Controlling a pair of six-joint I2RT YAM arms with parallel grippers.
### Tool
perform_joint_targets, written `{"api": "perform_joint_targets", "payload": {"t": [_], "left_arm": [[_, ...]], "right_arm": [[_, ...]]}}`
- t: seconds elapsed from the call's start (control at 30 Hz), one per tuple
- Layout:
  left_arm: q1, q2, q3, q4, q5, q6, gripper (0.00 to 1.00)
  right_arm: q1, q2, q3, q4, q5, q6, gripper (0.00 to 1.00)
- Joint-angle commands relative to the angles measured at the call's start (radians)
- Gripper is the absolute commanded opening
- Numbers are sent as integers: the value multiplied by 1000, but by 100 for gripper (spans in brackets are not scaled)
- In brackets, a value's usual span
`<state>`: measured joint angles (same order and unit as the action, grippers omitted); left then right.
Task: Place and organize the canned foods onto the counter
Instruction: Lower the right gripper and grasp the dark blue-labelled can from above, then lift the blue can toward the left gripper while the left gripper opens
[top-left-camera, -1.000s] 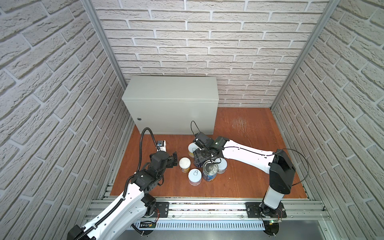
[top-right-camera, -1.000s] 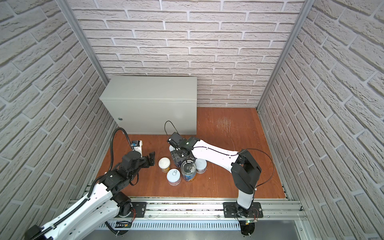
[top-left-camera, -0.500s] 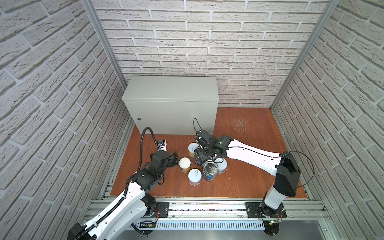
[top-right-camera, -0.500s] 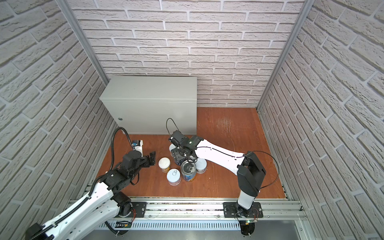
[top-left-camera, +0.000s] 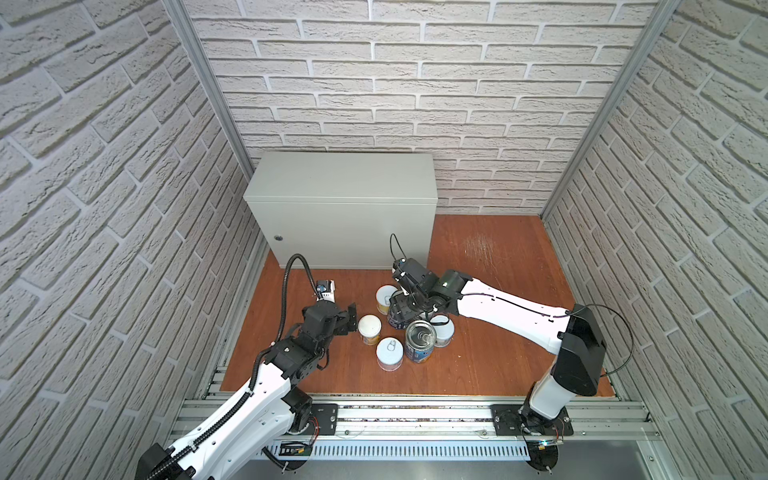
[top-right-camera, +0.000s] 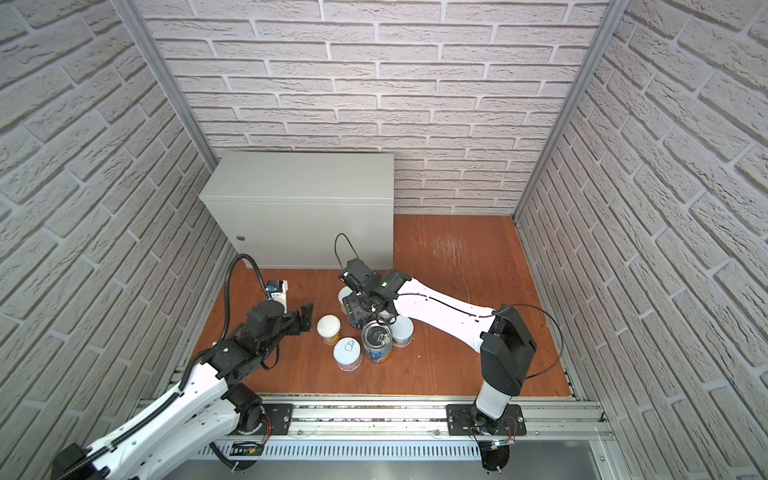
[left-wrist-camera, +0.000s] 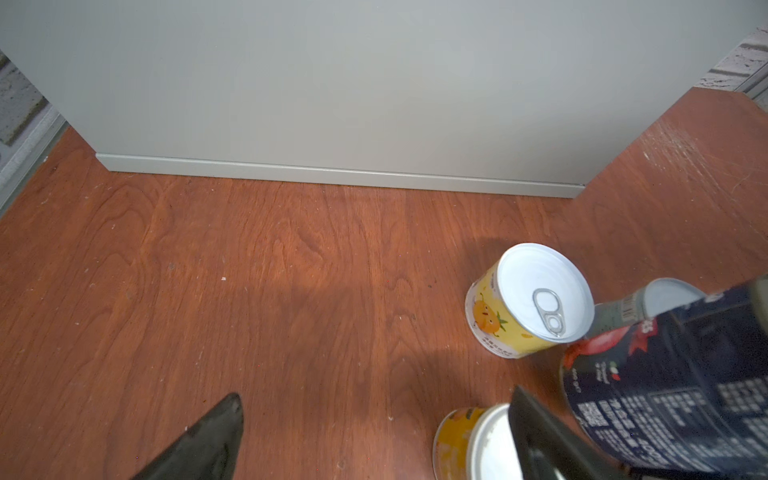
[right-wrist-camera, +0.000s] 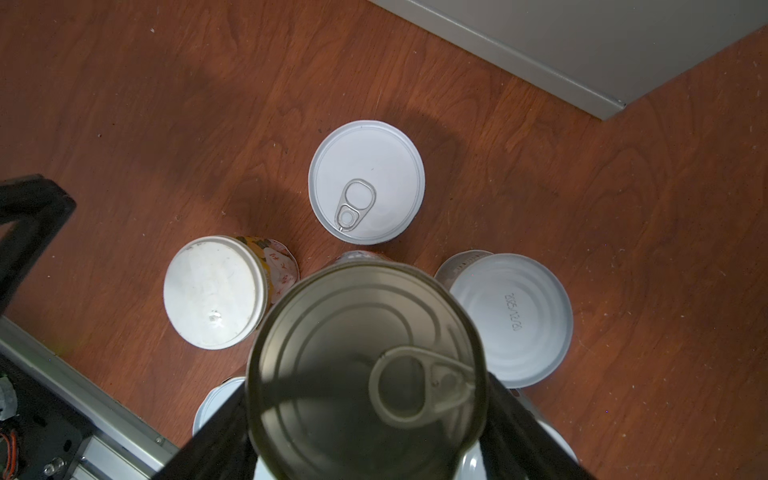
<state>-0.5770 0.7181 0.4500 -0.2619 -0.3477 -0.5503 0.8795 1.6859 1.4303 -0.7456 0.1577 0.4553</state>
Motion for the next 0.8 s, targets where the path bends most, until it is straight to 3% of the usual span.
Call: {"api": "perform_joint_targets", "payload": {"t": [0.0,0.4,0.6,0.77], "left_arm": [[6,-24,12,26,26,20,98],[5,-78,41,-23,49,50,98],[-2,-118,-11,113,213,110,98],[-24,-121,-20,175,276,149,98]], "right_arm": [[-9,-77,34,77,21,-5,6],[-41,-95,56,65,-44,15,6],[-84,-152,47,88,-124,29,6],[-97,-203,51,76,-100,12,6]]}}
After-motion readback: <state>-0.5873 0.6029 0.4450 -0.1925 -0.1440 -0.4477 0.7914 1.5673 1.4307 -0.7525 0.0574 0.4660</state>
